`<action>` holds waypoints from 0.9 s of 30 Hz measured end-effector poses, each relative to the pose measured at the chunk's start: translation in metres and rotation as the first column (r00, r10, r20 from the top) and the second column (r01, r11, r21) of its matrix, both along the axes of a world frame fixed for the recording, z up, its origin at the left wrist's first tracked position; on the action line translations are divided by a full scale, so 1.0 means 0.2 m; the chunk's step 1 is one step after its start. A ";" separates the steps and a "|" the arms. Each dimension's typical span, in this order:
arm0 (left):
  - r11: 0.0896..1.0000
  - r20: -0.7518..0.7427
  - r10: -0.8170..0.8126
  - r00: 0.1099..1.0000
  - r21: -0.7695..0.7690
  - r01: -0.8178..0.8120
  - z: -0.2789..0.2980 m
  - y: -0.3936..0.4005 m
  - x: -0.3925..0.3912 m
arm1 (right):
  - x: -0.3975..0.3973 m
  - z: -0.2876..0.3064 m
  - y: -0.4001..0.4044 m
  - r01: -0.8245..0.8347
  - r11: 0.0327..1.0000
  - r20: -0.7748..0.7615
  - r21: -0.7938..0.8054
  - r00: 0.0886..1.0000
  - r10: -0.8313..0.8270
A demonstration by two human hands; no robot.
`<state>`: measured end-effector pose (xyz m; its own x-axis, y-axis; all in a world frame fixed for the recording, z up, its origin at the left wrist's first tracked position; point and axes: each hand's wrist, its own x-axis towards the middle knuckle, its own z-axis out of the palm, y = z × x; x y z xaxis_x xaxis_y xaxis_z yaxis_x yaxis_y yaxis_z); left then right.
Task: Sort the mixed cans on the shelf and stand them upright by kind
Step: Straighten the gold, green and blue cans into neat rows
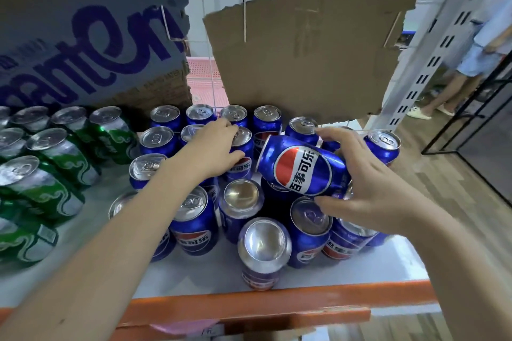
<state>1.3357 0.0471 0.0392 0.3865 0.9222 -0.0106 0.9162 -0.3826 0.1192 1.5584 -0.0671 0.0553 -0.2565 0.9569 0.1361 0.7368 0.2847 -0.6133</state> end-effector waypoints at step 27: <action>1.000 0.132 0.013 0.991 -0.016 -0.011 -0.02 0.01 -0.03 | -0.27 0.26 0.45 0.139 0.957 0.048 0.256 0.986 -0.157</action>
<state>1.3300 0.0498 0.0349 0.3742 0.9270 0.0261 0.8965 -0.3688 0.2453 1.5041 0.0226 0.1078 -0.1313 0.9222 0.3638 0.8195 0.3075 -0.4837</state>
